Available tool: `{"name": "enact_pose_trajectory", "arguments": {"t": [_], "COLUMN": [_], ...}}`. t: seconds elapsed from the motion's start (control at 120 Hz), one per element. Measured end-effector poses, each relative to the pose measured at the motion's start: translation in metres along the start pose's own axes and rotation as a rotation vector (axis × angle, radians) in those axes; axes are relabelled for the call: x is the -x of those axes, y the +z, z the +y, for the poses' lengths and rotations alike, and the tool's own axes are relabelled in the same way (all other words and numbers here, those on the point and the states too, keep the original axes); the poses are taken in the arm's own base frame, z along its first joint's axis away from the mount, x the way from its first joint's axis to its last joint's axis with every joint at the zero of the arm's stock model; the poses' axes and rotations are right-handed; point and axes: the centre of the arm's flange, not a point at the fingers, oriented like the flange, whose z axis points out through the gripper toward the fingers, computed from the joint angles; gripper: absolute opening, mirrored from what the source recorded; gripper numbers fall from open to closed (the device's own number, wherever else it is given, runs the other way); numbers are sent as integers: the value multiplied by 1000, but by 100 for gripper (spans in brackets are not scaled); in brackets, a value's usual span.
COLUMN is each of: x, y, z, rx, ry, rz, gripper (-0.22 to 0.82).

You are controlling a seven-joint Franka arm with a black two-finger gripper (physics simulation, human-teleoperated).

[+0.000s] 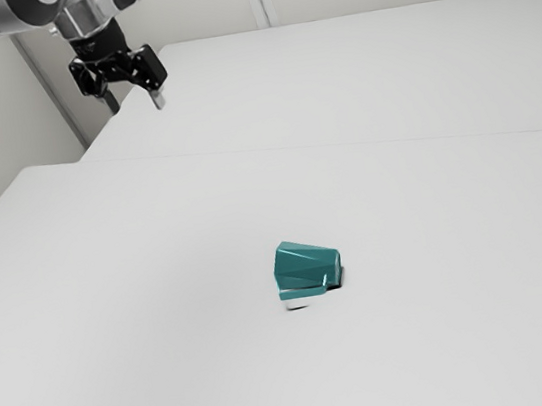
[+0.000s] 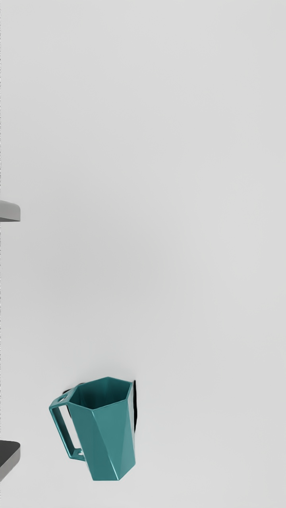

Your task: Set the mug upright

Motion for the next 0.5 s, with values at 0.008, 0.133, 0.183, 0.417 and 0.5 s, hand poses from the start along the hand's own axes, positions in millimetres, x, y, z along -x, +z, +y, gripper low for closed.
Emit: {"name": "enact_pose_trajectory", "arguments": {"t": [0.008,0.133,0.183,0.417,0.5], "x": [0,-1,-1,5,7], "y": [0,15,36,125,151], "z": [0,3,6,13,15], "rx": [0,16,44,109,128], "ry": [0,4,4,-14,-23], "rz": [-1,-31,-66,-176,-191], "gripper": [60,60,60,60,60]}}
